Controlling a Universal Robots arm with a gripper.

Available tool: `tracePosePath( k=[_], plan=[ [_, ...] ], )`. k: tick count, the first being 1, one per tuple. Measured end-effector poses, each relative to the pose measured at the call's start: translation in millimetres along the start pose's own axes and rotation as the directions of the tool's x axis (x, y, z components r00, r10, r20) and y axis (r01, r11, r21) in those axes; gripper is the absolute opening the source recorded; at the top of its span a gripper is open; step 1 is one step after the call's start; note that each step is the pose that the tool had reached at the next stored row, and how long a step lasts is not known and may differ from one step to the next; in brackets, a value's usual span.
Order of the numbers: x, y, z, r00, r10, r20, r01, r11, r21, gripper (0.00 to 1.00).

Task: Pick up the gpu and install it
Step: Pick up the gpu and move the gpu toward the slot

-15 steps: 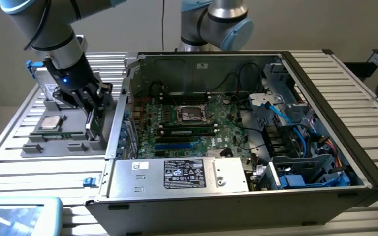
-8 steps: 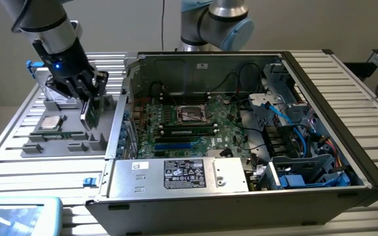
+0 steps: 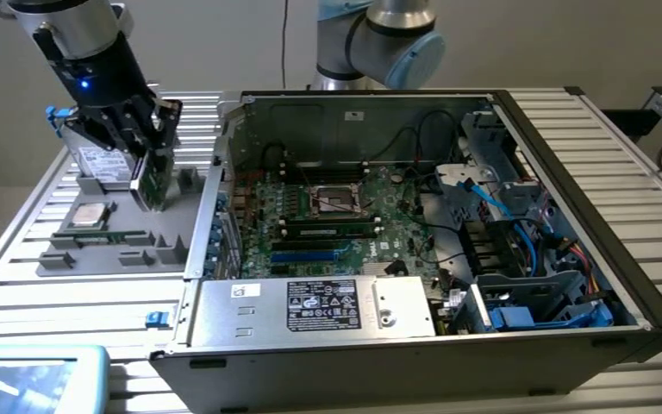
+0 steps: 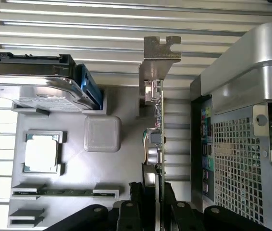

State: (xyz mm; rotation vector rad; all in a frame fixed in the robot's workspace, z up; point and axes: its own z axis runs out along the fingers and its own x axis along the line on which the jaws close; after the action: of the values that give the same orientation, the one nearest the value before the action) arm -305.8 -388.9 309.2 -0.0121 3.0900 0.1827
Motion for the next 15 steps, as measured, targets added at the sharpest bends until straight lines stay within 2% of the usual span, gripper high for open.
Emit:
tracePosePath(
  k=[15],
  plan=[
    [-7.7,8.0,-67.5,0.9998,0.018,0.0022,-0.018,0.9998,0.0008,0.28]
  ],
)
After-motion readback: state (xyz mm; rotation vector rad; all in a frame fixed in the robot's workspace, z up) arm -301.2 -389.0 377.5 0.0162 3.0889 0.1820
